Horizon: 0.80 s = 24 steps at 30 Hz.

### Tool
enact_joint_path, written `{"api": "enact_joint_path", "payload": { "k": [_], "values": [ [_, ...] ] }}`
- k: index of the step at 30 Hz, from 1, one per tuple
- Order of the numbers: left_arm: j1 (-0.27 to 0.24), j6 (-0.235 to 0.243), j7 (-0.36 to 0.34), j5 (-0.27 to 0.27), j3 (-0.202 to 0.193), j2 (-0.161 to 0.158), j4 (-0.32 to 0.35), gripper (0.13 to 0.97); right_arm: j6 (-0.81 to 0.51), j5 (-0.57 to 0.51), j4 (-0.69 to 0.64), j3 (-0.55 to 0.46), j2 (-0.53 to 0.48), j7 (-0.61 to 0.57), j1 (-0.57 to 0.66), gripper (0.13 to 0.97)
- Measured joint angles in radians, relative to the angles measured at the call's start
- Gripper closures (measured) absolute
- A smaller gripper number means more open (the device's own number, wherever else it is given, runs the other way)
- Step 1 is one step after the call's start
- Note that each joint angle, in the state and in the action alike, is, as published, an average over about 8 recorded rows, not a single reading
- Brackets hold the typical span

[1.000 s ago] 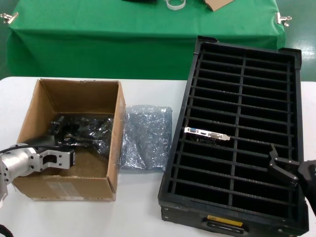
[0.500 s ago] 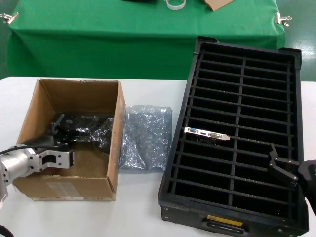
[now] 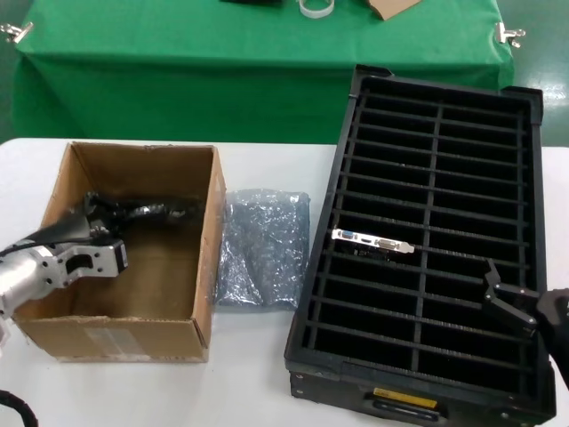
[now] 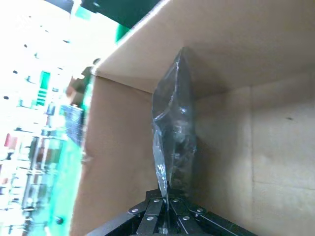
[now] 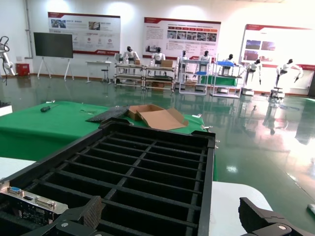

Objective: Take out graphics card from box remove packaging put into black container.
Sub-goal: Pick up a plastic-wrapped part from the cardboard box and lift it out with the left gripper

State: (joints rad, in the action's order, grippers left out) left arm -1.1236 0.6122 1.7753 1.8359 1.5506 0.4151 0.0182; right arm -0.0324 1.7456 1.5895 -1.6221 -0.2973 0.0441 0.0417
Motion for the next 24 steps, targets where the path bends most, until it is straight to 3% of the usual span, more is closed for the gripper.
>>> {"api": "enact_joint_path", "payload": {
  "k": [8, 13, 18, 24],
  "values": [
    [0.03, 0.111, 0.102, 0.075, -0.076, 0.028, 0.023, 0.958, 0.0, 0.0, 0.0, 0.0, 0.0, 0.0, 0.0, 0.129],
    [0.075, 0.165, 0.091, 0.105, -0.107, 0.043, 0.089, 0.958, 0.0, 0.0, 0.0, 0.0, 0.0, 0.0, 0.0, 0.129],
    [0.169, 0.176, -0.01, 0.12, -0.123, 0.054, 0.254, 0.958, 0.0, 0.0, 0.0, 0.0, 0.0, 0.0, 0.0, 0.129],
    [0.318, 0.135, -0.193, 0.126, -0.138, 0.066, 0.519, 0.958, 0.0, 0.0, 0.0, 0.0, 0.0, 0.0, 0.0, 0.129]
  ]
}}
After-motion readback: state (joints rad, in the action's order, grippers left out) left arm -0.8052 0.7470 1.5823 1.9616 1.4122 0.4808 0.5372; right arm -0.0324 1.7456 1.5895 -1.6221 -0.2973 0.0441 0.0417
